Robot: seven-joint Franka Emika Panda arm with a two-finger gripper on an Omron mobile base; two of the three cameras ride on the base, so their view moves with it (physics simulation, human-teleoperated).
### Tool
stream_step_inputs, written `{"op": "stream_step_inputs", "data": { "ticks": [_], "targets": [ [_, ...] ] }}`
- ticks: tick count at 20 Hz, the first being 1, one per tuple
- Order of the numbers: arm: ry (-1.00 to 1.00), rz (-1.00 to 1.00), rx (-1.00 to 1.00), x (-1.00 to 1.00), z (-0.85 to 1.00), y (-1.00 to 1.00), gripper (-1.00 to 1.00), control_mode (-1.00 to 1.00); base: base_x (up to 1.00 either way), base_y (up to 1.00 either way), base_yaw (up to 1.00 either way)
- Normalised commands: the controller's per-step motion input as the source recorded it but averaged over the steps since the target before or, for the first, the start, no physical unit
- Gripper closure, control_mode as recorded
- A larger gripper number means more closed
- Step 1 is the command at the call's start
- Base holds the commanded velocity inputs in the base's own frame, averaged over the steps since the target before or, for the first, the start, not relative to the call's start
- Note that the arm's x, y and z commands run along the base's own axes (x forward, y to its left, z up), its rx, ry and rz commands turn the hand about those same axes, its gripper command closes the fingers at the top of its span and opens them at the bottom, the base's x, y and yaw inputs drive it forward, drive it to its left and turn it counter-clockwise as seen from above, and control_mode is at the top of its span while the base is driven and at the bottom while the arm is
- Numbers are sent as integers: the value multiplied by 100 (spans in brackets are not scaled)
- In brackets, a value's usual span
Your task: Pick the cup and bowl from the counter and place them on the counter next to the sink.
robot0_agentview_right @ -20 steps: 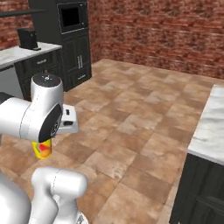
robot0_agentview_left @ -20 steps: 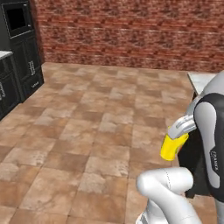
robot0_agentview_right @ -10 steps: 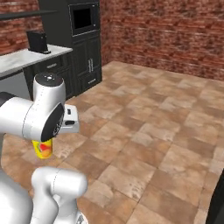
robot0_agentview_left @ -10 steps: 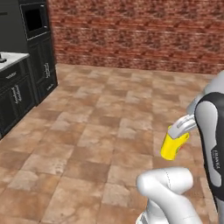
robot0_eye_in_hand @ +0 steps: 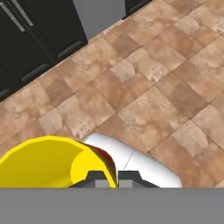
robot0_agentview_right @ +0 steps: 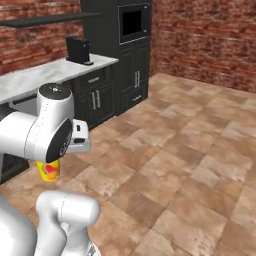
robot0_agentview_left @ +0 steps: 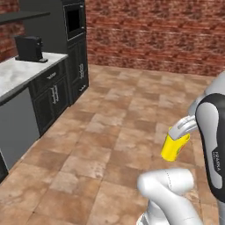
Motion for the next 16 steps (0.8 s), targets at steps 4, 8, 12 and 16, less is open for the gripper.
{"op": "stream_step_inputs", "data": {
  "ticks": [4,8,12,16],
  "targets": [
    [0,0,0,0,0,0,100,100,88,96,27],
    [0,0,0,0,0,0,100,100,99,73,28],
    [0,0,0,0,0,0,100,100,99,63,27],
    [0,0,0,0,0,0,100,100,100,25,32]
  ]
}}
